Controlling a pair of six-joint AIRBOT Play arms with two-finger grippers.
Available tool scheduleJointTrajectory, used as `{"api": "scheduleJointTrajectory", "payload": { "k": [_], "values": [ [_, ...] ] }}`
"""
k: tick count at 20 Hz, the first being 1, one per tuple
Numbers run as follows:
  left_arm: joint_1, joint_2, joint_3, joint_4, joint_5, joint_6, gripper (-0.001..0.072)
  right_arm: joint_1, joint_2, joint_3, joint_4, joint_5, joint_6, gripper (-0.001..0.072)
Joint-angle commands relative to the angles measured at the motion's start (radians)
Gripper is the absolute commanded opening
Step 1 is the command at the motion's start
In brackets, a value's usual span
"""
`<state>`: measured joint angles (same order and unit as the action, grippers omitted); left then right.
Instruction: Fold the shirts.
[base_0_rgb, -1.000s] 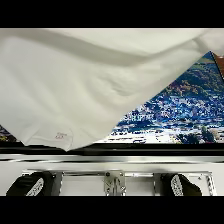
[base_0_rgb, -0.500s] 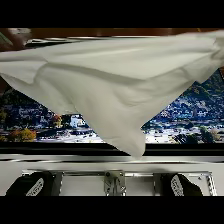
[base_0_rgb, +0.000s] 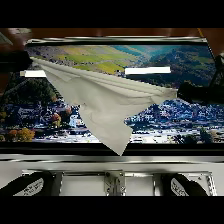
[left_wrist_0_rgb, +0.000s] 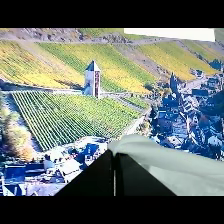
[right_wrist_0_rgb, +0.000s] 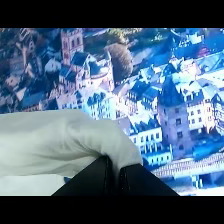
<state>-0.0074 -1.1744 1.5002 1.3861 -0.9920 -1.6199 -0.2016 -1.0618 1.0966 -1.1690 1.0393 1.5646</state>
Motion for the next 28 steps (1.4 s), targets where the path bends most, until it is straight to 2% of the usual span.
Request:
{"api": "scheduleJointTrajectory", "payload": {
  "k": [1, 5, 6, 7, 8, 11, 13, 17, 20, 23, 26, 27, 28],
  "values": [
    [-0.01, -0.219, -0.004, -0.125, 0.052, -0.001, 0.004, 0.026, -0.188, -0.034, 0.057, -0.254, 0.054, 0.0069],
    [-0.042, -0.393, -0.003, -0.156, -0.048, 0.0, 0.0045, 0.027, -0.319, -0.034, 0.226, -0.253, -0.014, 0.0069],
    [-0.04, -0.41, -0.003, -0.156, -0.105, 0.001, 0.0179, 0.027, -0.321, -0.034, 0.245, -0.251, -0.04, 0.0069],
    [-0.031, -0.414, -0.003, -0.152, -0.162, 0.003, 0.0438, 0.027, -0.317, -0.034, 0.248, -0.248, -0.055, 0.0069],
    [-0.012, -0.409, -0.003, -0.147, -0.228, 0.011, 0.0665, 0.027, -0.314, -0.034, 0.248, -0.234, -0.06, 0.0069],
    [0.037, -0.379, -0.006, -0.151, -0.475, 0.094, 0.0667, 0.027, -0.312, -0.034, 0.243, -0.154, -0.084, 0.0069],
    [0.034, -0.337, -0.079, -0.194, -0.529, 0.121, 0.0666, 0.027, -0.312, -0.034, 0.239, -0.097, -0.113, 0.007],
    [-0.049, -0.241, -0.458, -0.456, -0.303, 0.129, 0.0666, 0.027, -0.312, -0.034, 0.209, -0.023, -0.115, 0.0075],
    [-0.171, -0.246, -0.661, -0.626, -0.13, 0.2, 0.0665, 0.027, -0.312, -0.034, 0.209, -0.019, -0.123, 0.0075],
    [-0.28, -0.27, -0.706, -0.662, -0.008, 0.198, 0.0664, 0.027, -0.312, -0.034, 0.209, -0.029, -0.123, 0.0075],
    [-0.33, -0.311, -0.703, -0.694, 0.088, 0.193, 0.0658, 0.027, -0.312, -0.034, 0.209, -0.033, -0.134, 0.0076],
    [-0.335, -0.323, -0.703, -0.718, 0.105, 0.194, 0.0589, 0.027, -0.312, -0.034, 0.209, -0.033, -0.134, 0.0076],
    [-0.336, -0.332, -0.702, -0.733, 0.124, 0.195, 0.0385, 0.027, -0.312, -0.034, 0.209, -0.033, -0.134, 0.0076]
  ]
}}
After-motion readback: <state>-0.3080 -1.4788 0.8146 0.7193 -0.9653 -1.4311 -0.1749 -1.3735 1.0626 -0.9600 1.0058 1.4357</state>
